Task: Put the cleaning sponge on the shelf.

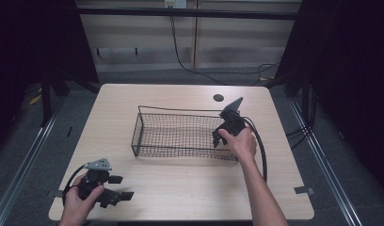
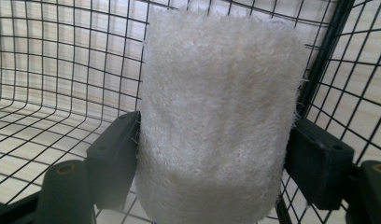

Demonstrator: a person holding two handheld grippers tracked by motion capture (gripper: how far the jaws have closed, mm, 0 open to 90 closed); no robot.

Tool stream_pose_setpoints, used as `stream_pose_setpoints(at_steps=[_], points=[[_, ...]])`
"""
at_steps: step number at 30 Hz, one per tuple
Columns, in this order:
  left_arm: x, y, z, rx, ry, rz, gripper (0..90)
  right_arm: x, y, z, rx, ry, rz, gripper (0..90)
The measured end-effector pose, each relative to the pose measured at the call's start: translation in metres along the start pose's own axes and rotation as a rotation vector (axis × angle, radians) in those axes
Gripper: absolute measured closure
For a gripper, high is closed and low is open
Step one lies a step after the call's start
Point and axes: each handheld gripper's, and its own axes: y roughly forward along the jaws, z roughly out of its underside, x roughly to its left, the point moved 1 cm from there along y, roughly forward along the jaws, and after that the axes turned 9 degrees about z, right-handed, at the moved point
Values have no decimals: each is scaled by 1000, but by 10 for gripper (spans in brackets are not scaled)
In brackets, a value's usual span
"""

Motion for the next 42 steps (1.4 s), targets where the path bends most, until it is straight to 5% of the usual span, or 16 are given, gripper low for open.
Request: stream_pose_setpoints(at_steps=[19, 42], points=[[0, 0, 0, -2, 0, 0, 173, 8, 5, 0, 17, -33, 52, 227], [0, 0, 0, 0, 1, -1, 173, 3, -4, 3, -7, -59, 0, 150]])
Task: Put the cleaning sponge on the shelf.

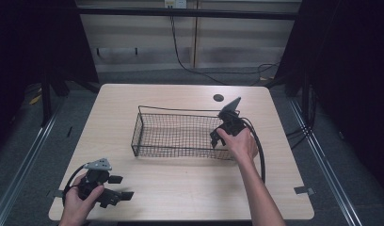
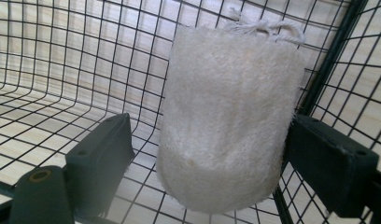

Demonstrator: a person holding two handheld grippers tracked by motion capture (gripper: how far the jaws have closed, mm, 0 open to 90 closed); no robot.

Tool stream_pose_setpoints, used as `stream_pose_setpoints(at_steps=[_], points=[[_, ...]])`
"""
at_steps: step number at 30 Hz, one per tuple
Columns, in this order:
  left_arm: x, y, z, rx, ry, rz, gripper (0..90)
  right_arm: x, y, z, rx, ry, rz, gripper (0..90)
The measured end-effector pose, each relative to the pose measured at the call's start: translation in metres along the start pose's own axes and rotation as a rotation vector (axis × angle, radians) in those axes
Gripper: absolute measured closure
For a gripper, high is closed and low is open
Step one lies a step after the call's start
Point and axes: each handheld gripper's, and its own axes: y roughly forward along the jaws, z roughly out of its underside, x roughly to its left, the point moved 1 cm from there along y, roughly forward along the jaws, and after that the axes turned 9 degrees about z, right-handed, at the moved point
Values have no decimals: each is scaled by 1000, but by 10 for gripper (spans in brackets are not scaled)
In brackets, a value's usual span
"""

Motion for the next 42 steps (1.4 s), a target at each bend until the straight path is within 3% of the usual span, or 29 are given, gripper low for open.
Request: stream_pose_setpoints(at_steps=[16, 30, 33, 42], points=[[0, 0, 0, 0, -3, 0, 173, -10, -15, 8, -72, -24, -62, 160], [0, 0, 0, 0, -2, 2, 173, -20, -39, 25, -180, -108, -149, 164], [1, -3, 0, -12, -10, 1, 173, -21, -45, 31, -195, -139, -188, 192], [0, -2, 0, -9, -7, -7, 173, -23, -54, 46, -274, -196, -231, 225]])
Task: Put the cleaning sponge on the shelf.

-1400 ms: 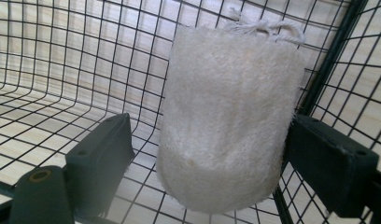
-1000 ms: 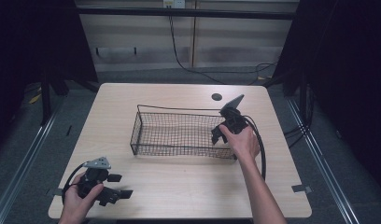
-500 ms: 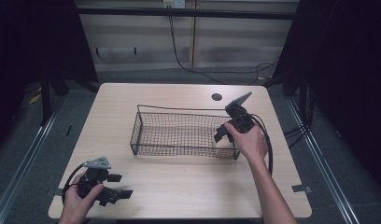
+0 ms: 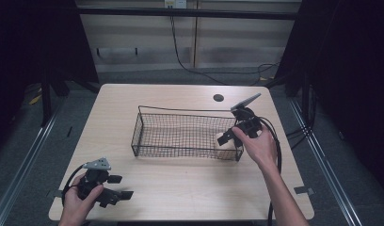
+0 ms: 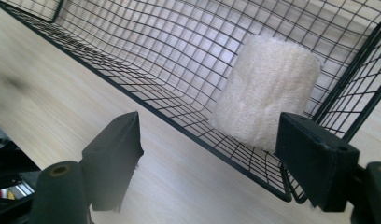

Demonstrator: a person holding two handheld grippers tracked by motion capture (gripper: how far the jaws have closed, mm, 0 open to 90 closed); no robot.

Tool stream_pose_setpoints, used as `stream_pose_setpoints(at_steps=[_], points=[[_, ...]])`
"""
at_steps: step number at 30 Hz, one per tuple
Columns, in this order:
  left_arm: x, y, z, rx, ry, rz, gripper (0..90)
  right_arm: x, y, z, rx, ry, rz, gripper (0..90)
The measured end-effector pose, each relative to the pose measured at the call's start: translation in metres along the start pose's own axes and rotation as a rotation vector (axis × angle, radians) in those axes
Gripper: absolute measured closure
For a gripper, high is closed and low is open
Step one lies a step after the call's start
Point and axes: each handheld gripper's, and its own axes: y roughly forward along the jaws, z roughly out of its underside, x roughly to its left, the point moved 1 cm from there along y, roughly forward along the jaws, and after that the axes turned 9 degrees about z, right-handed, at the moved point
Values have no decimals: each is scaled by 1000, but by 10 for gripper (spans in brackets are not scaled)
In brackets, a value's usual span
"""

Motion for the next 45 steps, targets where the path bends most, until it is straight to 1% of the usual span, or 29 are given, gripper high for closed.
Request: stream_pose_setpoints(at_steps=[2, 3, 4, 6, 9, 11, 12, 14, 17, 19, 21, 22, 23, 25, 26, 27, 28, 30, 31, 33, 34, 37, 38, 39, 40, 41, 42, 44, 45], points=[[0, 0, 0, 1, 0, -1, 173, 1, -3, 2, -20, -11, -9, 237], [0, 0, 0, 3, 1, 4, 173, 2, -5, 4, -40, -19, -15, 245], [0, 0, 0, 3, 1, 4, 173, 2, -5, 4, -40, -19, -15, 245], [0, 0, 0, 4, 0, 3, 173, 6, -8, 7, -54, -36, -31, 252], [0, 0, 0, 2, -1, 2, 173, 10, -9, 11, -63, -62, -38, 262], [0, 1, 0, 2, -2, 1, 173, 14, -10, 15, -76, -66, -60, 270], [0, 1, 0, 2, -2, 1, 173, 15, -10, 16, -80, -70, -56, 278], [0, 0, 0, 3, 0, 3, 174, 17, -9, 19, -96, -80, -75, 289], [0, 0, 0, 3, -1, 2, 173, 20, -9, 25, -98, -89, -78, 293], [0, 1, 0, 2, -2, 1, 173, 23, -10, 28, -110, -99, -84, 298], [0, 1, 0, 1, -2, 0, 173, 26, -11, 32, -116, -113, -78, 304], [0, 0, 0, 2, 0, 0, 173, 27, -12, 34, -123, -111, -83, 310], [0, 0, 0, 2, -1, 0, 173, 29, -12, 36, -130, -121, -99, 312], [0, 1, 0, 1, -2, 1, 173, 32, -11, 40, -127, -127, -90, 312], [0, 1, 0, 1, -2, 1, 174, 32, -11, 40, -127, -127, -90, 312], [0, 1, 0, 2, -2, 0, 173, 34, -9, 45, -128, -134, -94, 315], [0, 0, 0, 2, -1, -1, 173, 35, -8, 48, -132, -145, -77, 318], [0, 1, 0, 2, -2, 2, 173, 36, -7, 49, -139, -142, -85, 318], [0, 1, 0, 2, -2, 1, 173, 37, -5, 54, -141, -145, -91, 314], [0, 0, 0, 3, -3, 2, 173, 39, -2, 60, -140, -155, -71, 310], [0, 0, 0, 5, -2, 0, 174, 39, -1, 63, -138, -154, -81, 310], [0, 1, 0, 5, -2, 0, 173, 40, 4, 73, -149, -160, -70, 311], [0, 1, 0, 5, -2, 0, 173, 40, 4, 73, -149, -160, -70, 311], [0, 1, 0, 8, -2, 2, 173, 39, 5, 76, -157, -162, -70, 310], [0, 1, 0, 8, -1, 2, 173, 39, 7, 79, -153, -167, -74, 310], [0, 1, 0, 8, -2, 1, 173, 39, 6, 84, -157, -170, -68, 309], [0, 1, 0, 8, -2, 1, 173, 38, 6, 87, -164, -172, -73, 309], [1, 1, 0, 9, -4, 1, 174, 37, 7, 92, -180, -170, -65, 309], [0, 2, 0, 6, -4, -2, 173, 36, 7, 94, -177, -164, -66, 309]])
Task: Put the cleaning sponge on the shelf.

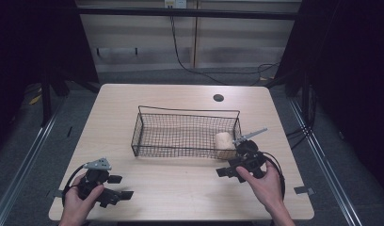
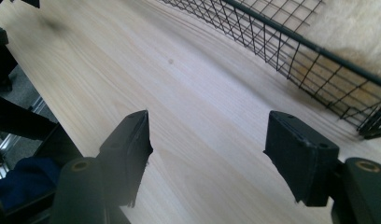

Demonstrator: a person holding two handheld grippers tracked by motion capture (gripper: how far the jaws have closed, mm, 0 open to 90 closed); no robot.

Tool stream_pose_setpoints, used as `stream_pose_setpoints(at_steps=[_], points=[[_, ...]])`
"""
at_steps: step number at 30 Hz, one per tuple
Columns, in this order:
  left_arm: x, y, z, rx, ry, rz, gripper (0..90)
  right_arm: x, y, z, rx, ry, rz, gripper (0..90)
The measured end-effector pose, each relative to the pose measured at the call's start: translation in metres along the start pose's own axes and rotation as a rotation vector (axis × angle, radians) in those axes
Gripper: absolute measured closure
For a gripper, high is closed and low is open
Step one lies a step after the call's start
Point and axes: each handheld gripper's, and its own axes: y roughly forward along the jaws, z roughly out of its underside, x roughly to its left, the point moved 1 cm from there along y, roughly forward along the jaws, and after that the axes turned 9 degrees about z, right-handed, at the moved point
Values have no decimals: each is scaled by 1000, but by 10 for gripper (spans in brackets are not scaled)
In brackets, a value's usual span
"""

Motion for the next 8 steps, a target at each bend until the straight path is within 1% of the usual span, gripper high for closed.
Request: stream_pose_setpoints(at_steps=[1, 2, 6, 8], points=[[0, 0, 0, 0, 0, 0, 173, -1, 1, 2, -4, -3, 2, 306], [0, 0, 0, 3, 2, 2, 173, -1, 1, 4, -6, 0, 9, 306], [0, 0, 0, 2, 2, -1, 173, -4, 6, 10, -9, 16, 15, 301], [0, 0, 0, 2, 2, 0, 173, -6, 8, 13, -1, 17, 15, 296]])
